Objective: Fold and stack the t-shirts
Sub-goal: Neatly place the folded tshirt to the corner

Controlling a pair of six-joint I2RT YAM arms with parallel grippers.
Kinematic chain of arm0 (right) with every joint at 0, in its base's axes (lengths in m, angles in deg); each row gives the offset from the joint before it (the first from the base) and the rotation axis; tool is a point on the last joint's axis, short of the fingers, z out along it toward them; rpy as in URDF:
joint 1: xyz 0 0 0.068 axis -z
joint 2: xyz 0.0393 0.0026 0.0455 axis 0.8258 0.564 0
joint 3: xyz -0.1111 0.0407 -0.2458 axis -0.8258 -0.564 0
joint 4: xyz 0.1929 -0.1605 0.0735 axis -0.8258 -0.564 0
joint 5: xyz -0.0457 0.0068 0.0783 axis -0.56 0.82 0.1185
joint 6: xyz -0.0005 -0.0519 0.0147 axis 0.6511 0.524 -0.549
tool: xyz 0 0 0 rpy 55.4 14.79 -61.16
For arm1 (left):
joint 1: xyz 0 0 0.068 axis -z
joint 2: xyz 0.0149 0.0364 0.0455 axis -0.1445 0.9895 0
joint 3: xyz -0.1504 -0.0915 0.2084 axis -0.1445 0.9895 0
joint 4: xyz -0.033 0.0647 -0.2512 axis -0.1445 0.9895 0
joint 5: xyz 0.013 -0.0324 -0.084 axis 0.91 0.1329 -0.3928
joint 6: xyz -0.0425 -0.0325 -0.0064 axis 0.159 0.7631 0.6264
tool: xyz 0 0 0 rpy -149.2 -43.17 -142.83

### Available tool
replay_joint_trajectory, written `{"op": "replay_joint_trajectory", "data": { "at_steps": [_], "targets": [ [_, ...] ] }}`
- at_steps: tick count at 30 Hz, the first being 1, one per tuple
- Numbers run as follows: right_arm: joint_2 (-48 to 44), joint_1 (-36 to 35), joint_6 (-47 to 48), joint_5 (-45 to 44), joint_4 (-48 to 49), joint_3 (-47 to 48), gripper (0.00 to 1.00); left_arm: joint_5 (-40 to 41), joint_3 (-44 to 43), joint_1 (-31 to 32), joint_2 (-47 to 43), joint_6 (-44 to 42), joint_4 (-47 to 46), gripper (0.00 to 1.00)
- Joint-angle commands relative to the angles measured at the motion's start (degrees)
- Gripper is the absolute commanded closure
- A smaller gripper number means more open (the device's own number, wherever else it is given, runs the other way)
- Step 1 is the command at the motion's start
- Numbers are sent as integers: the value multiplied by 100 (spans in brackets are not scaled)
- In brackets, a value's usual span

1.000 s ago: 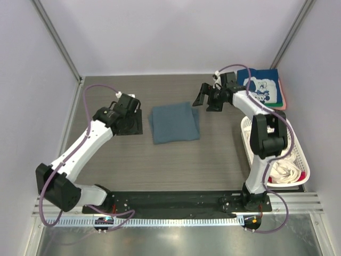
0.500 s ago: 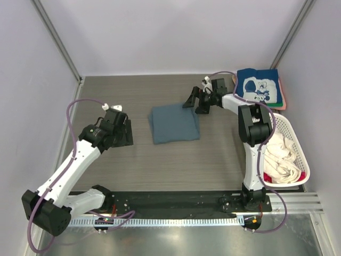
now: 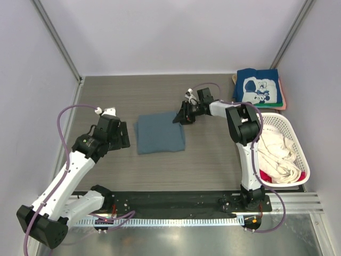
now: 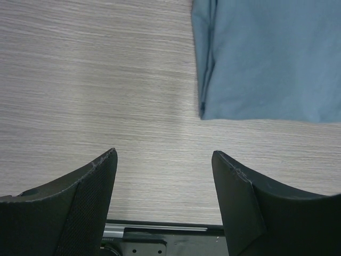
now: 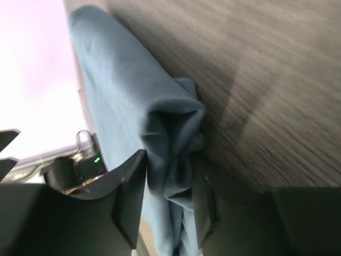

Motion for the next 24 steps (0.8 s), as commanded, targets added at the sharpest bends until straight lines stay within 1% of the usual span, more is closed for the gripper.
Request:
{"op": "replay_joint_trajectory", "data": {
  "at_steps": [1, 2, 3, 4, 6, 7, 11, 13, 15, 16, 18, 20, 22, 24],
  "targets": [
    [321, -77, 102, -77, -495, 66, 70, 155, 51, -23, -109, 15, -314, 27],
    [330, -94, 128, -121, -521, 67, 74, 155, 52, -23, -109, 15, -306, 27],
    [330, -138, 198, -182, -565, 171, 76, 163, 60, -23, -118, 6, -332, 27],
    [382, -165, 268, -261, -652, 251, 85, 164, 69, -23, -135, -3, -341, 27],
    [435, -209, 409, -375, -881, 435, 97, 155, 61, -32, -118, -12, -367, 27],
    [444, -209, 418, -402, -890, 445, 99, 137, 60, -32, -118, -20, -359, 27],
    [182, -174, 603, -595, -882, 348, 99, 128, 43, -23, -187, 23, -297, 28],
    [23, -112, 760, -753, -925, 226, 98, 111, -45, -23, -311, 137, -79, 28],
    [-231, -51, 919, -999, -1197, 234, 99, 93, -80, -24, -520, 190, 45, 28],
    [-311, 10, 1146, -1130, -1355, 286, 99, 102, -63, -23, -600, 190, 89, 28],
    [-530, 63, 1410, -1526, -1882, 514, 99, 181, -28, -32, -811, 252, 107, 28],
    [-663, 143, 1761, -1799, -2442, 725, 99, 146, 25, -32, -1145, 191, -6, 28],
    [-874, 204, 1956, -2185, -2709, 963, 99, 216, 235, -24, -1469, 173, -182, 27],
    [-1023, 309, 2158, -2614, -2982, 1121, 99, 251, 306, -23, -1602, 199, -253, 27]
  ]
}}
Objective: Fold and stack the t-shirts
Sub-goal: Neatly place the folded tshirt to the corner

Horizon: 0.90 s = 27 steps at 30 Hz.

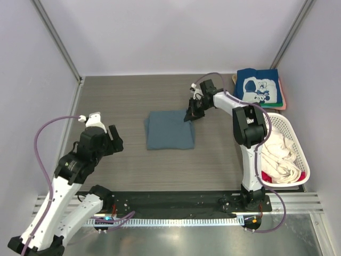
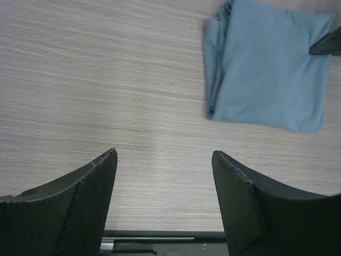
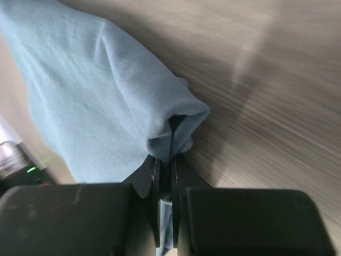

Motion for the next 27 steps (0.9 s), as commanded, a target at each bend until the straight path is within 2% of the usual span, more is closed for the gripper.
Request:
{"op": "replay_joint_trajectory", "data": {
  "at_steps": [1, 14, 27],
  "targets": [
    [-783, 242, 703, -1132, -785, 455, 99, 179, 143, -23, -265, 59, -222, 27],
    [-1338, 927, 1678, -2653, -1365, 1157, 99, 30, 125, -24, 33, -37, -231, 27],
    [-1180, 1858, 2127, -3155, -1981, 2958, 99, -102, 151, -24, 174, -90, -284, 27]
  ]
}}
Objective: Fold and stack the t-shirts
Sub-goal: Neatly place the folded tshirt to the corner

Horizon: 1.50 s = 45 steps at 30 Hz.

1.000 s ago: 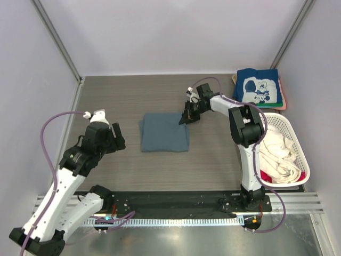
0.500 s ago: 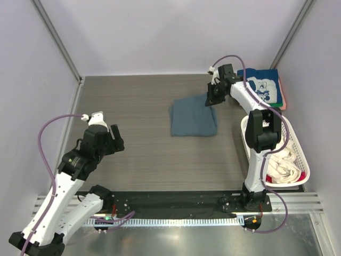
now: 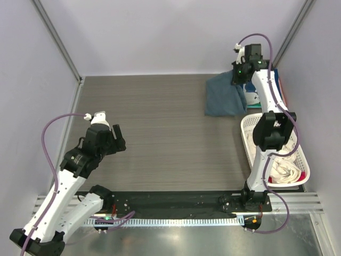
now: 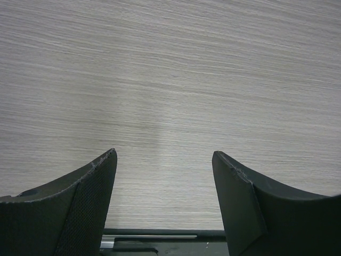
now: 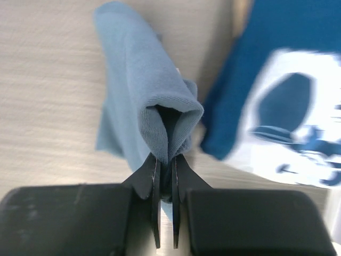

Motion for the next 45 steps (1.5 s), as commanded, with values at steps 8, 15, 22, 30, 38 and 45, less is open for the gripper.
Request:
{"op": "replay_joint_trajectory", "data": {
  "at_steps": [8, 15, 22, 30, 38, 45],
  "targets": [
    [-235, 431, 810, -304, -65, 1237, 99, -78, 1, -32, 170, -86, -203, 28],
    [-376, 677, 959, -189, 32, 1694, 99, -43, 1, -23, 214, -77, -186, 28],
    [-438, 888, 907, 74, 173, 1817, 99, -60, 9, -23, 284, -77, -194, 28],
    [-517, 1134, 784, 241, 199, 1949, 99, -43, 1, -23, 364, -77, -177, 29],
    [-307, 1389, 757, 399, 243, 1966, 99, -8, 9, -32, 460, -59, -186, 30],
    [72, 1556, 836, 303, 436, 2055, 99, -8, 1, -32, 610, -59, -159, 30]
  ]
}}
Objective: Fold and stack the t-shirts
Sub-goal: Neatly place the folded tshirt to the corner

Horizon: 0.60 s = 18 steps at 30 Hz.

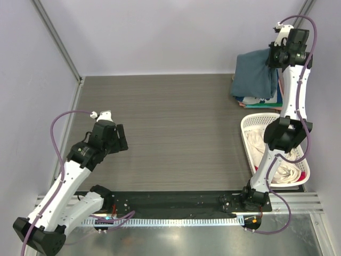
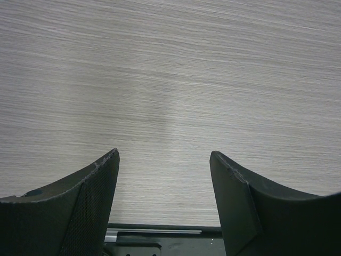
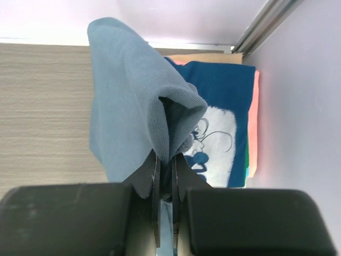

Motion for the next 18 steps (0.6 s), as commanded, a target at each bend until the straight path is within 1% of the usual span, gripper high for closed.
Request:
{"op": "replay_joint_trajectory", "data": {
  "at_steps": [1, 11, 13, 14, 15, 18],
  "targets": [
    [111, 85, 30, -36, 626, 282, 99, 45, -2, -32, 76, -57, -159, 30],
    [858, 393, 320, -123, 1303, 273, 99, 89, 7, -32, 226, -40, -150, 30],
    [1165, 524, 399, -176, 1531, 431, 99, 80, -2, -32, 287, -40, -159, 31],
    [1297, 586, 382, -203, 1576, 675, 99, 89, -2, -24, 296, -40, -151, 31],
    [1594, 638, 364, -264, 1620, 808, 99, 89, -10, -32, 322, -40, -142, 31],
    [1957, 841, 127, -343, 2207, 950, 96, 106, -10, -24, 332, -40, -142, 31]
  ]
}}
